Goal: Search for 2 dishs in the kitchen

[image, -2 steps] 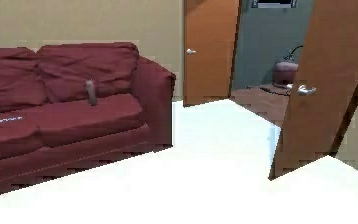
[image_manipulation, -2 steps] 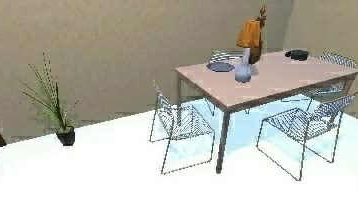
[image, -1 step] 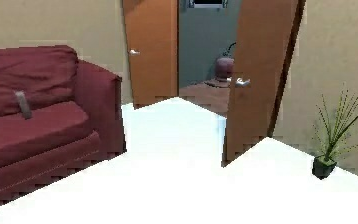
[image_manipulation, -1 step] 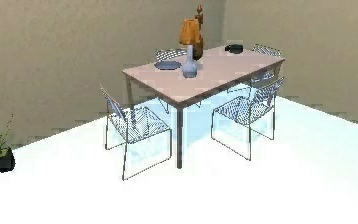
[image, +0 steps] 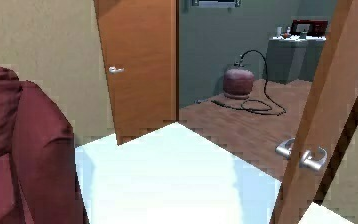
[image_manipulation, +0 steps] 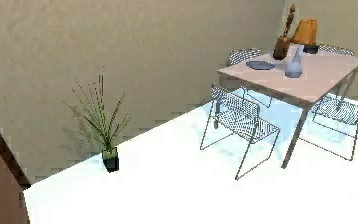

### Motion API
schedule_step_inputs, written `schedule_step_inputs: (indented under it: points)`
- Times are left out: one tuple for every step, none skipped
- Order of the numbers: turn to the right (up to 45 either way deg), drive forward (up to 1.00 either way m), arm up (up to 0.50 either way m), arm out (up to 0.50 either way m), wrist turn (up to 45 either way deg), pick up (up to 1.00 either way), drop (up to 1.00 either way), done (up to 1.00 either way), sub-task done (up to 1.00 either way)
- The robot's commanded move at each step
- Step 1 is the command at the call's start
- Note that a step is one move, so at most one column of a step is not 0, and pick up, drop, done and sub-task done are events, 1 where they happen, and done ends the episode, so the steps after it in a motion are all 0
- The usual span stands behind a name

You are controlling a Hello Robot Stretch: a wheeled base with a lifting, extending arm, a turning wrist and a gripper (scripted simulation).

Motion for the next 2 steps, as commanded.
schedule_step_inputs:
  points:
    - [0.0, 0.55, 0.0, 0.0, 0.0, 0.0, 0.0, 0.0, 0.0]
    - [6.0, 0.0, 0.0, 0.0, 0.0, 0.0, 0.0, 0.0, 0.0]
